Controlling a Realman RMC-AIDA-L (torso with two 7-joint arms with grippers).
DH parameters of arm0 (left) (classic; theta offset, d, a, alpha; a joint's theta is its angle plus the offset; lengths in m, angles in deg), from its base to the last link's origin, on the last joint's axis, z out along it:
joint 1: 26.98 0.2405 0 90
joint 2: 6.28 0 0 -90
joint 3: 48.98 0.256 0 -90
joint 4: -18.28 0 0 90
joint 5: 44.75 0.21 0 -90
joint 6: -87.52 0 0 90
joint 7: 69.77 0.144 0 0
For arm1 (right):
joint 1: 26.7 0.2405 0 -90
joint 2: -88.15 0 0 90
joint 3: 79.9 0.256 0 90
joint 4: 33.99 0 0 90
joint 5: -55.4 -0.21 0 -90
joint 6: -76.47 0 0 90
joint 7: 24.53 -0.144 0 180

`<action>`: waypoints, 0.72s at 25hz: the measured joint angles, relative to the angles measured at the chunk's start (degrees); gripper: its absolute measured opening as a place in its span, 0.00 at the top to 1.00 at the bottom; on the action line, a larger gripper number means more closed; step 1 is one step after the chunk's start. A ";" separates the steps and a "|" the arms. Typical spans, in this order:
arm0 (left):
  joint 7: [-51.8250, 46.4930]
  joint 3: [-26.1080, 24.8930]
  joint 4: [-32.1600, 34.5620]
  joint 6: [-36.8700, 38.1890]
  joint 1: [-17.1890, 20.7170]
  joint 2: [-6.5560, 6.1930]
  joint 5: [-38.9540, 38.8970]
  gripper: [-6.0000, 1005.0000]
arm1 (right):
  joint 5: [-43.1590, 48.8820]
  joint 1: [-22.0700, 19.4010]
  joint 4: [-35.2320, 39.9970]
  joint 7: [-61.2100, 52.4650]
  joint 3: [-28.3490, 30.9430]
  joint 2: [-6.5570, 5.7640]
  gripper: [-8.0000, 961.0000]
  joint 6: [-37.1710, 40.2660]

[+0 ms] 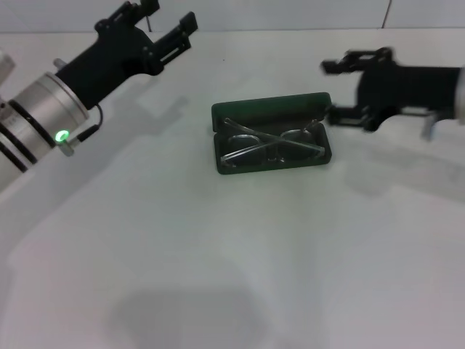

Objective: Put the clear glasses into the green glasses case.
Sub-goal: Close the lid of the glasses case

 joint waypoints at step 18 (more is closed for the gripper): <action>-21.64 0.08 3.46 -33.73 -17.62 -0.06 28.42 0.22 | -12.79 2.91 -26.70 9.39 35.29 -1.68 0.35 14.53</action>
